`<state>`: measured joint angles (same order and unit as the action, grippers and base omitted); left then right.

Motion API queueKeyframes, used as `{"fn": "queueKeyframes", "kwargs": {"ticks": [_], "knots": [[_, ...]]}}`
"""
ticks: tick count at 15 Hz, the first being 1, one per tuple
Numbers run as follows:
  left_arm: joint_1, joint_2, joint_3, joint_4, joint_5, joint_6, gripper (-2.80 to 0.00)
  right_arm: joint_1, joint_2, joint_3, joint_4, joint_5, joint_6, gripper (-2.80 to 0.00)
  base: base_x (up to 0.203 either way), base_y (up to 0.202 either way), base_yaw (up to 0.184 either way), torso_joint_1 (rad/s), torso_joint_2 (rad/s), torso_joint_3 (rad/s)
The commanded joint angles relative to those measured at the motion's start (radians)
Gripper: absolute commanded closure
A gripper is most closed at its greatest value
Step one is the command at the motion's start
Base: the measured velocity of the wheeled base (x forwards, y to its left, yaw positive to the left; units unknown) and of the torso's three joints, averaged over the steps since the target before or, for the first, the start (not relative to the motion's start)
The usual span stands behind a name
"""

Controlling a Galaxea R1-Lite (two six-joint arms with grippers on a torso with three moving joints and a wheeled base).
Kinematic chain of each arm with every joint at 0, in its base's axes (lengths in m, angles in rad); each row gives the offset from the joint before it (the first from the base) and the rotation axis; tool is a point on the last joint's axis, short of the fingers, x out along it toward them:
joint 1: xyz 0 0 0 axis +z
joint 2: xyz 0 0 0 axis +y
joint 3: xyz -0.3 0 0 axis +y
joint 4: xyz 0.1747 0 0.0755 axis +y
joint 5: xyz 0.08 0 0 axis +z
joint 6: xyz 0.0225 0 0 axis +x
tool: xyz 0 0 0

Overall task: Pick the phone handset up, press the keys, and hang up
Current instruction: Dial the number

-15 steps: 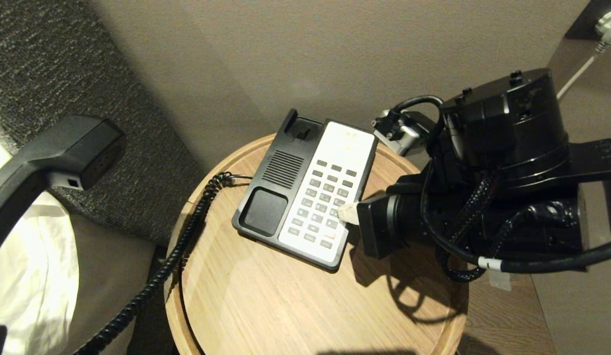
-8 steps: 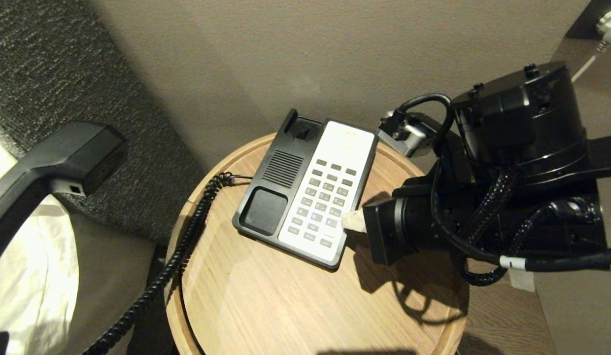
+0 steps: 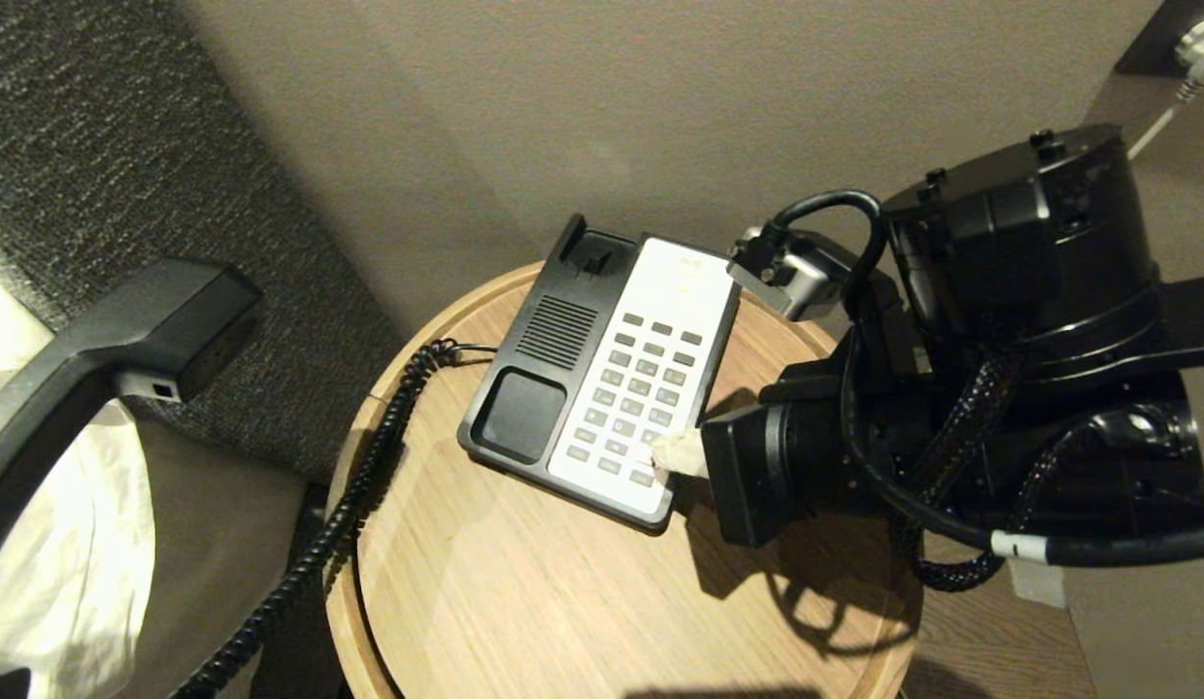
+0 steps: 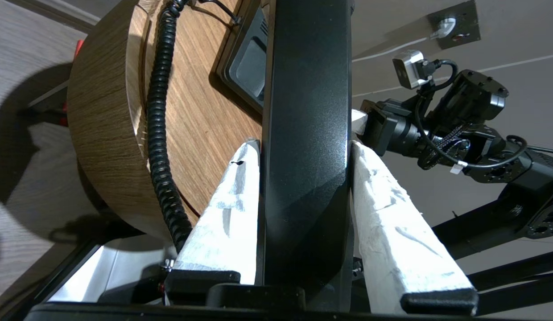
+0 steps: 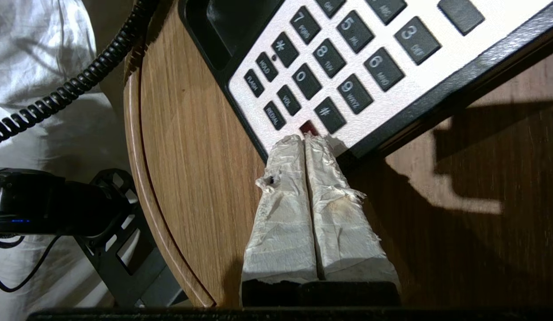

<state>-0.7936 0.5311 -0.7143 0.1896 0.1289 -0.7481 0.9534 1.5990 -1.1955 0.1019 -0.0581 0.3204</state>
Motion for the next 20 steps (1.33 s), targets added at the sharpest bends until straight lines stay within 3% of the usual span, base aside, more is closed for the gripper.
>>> {"fn": "queueKeyframes", "kwargs": {"ticks": [1, 20], "knots": [[0.0, 0.0, 0.001, 0.001, -0.004, -0.005, 0.0, 0.004, 0.007, 0.002, 0.001, 0.004, 0.004, 0.0, 0.0, 0.0, 0.0, 0.0, 0.0, 0.0], [-0.001, -0.011, 0.001, 0.001, -0.009, -0.005, 0.0, 0.002, 0.05, 0.022, -0.002, -0.011, -0.009, 0.0, 0.0, 0.0, 0.0, 0.0, 0.0, 0.0]]}}
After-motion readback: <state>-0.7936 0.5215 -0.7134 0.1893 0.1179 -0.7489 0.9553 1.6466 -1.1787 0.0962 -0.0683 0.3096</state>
